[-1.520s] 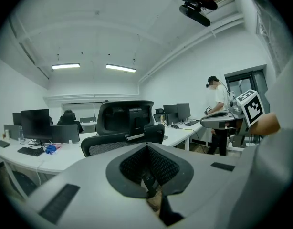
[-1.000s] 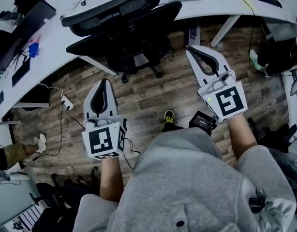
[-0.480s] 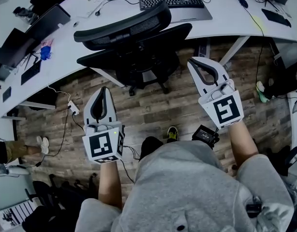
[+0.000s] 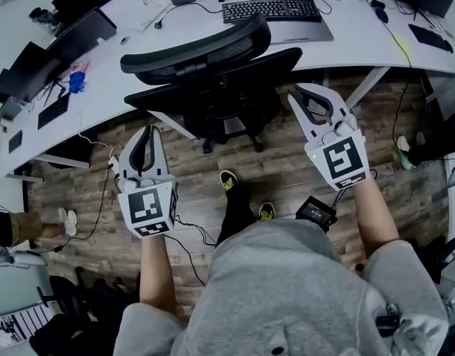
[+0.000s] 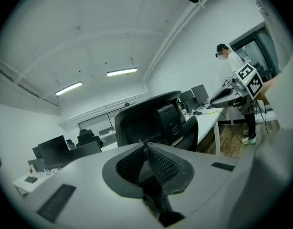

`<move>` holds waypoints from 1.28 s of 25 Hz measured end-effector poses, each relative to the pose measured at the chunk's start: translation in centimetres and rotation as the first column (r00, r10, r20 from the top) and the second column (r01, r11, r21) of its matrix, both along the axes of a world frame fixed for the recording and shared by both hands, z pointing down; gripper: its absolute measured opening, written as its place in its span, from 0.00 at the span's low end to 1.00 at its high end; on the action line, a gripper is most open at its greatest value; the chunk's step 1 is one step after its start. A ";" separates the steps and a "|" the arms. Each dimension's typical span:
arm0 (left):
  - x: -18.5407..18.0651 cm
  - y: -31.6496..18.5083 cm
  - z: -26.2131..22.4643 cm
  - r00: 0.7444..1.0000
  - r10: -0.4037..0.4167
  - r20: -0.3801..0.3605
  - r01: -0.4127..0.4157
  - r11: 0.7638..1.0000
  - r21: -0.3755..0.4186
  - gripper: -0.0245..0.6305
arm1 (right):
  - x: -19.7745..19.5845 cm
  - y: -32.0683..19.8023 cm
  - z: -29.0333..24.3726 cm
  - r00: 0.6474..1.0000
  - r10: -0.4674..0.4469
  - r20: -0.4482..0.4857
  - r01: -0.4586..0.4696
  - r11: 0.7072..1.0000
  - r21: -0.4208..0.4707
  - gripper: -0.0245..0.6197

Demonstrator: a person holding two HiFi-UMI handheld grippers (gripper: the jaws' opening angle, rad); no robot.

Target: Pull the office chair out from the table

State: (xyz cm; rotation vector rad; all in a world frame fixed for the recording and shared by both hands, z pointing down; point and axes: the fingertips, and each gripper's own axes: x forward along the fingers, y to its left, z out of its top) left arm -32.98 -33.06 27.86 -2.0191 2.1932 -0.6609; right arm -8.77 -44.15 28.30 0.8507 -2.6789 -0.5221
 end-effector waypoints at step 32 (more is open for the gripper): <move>-13.7 -11.9 11.4 0.884 0.319 0.341 -0.066 0.808 -0.586 0.49 | -5.8 -12.5 9.6 0.717 -0.144 -0.682 0.175 0.984 -0.025 0.40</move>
